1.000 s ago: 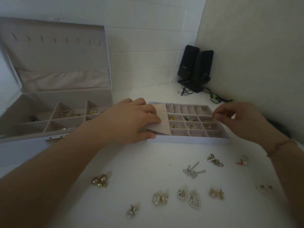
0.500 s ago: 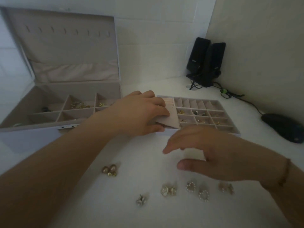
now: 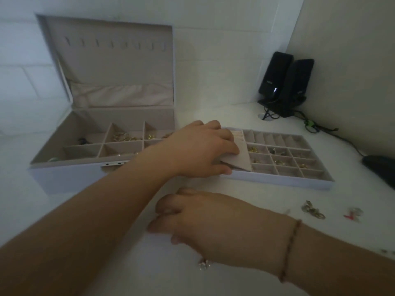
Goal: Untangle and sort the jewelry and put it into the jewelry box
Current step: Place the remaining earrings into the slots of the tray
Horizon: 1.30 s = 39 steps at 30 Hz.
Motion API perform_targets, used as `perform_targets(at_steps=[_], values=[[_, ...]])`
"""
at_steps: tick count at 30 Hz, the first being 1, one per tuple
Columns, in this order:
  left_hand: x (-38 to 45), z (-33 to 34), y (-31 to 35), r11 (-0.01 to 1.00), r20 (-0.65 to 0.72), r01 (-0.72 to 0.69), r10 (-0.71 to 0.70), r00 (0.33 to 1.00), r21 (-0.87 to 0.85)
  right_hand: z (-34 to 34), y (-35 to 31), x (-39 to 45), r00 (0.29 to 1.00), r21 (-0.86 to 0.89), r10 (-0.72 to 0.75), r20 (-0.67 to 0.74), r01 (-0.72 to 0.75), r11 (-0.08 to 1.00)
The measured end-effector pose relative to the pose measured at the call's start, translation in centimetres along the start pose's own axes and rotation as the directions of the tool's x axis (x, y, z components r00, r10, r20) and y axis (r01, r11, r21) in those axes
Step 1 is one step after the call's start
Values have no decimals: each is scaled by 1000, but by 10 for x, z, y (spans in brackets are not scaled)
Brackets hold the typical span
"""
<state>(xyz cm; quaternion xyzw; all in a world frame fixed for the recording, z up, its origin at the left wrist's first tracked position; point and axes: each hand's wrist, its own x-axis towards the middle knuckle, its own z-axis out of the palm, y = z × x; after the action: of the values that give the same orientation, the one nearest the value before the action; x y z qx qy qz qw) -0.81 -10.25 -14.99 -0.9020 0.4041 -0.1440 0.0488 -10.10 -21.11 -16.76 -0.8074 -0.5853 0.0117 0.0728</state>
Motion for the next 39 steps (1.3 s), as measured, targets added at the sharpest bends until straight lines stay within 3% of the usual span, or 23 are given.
perform_targets(at_steps=[7,10,12,14,16,18,20,30,34,39], values=[[0,1,-1,1000,-4,-12,12,1000,-11,-15,8,-28,991,21,75,115,-78,997],[0,1,-1,1000,-12,-21,21,1000,-7,-47,23,-64,948,84,314,56,-318,945],[0,2,-1,1000,-26,-30,30,999,-5,-71,44,-93,850,146,519,-95,-504,852],[0,3,-2,1000,-29,-27,26,999,-7,-83,77,-121,670,272,689,-276,-633,724],[0,4,-2,1000,-41,-26,26,999,-4,-80,113,-141,516,286,792,-326,-745,603],[-1,5,-2,1000,-53,-30,30,998,4,-71,143,-152,437,233,845,-308,-826,512],[-2,7,-3,999,-74,-33,33,997,11,-63,161,-157,410,238,863,-296,-843,482],[-1,11,-6,998,-108,-61,61,992,4,-52,179,-173,462,193,783,-416,-797,573],[-1,11,-5,998,-115,-63,63,991,3,-54,173,-173,678,86,662,-319,-675,733],[-1,11,-5,999,-104,-54,54,993,3,-47,175,-172,736,-186,585,-341,-663,725]])
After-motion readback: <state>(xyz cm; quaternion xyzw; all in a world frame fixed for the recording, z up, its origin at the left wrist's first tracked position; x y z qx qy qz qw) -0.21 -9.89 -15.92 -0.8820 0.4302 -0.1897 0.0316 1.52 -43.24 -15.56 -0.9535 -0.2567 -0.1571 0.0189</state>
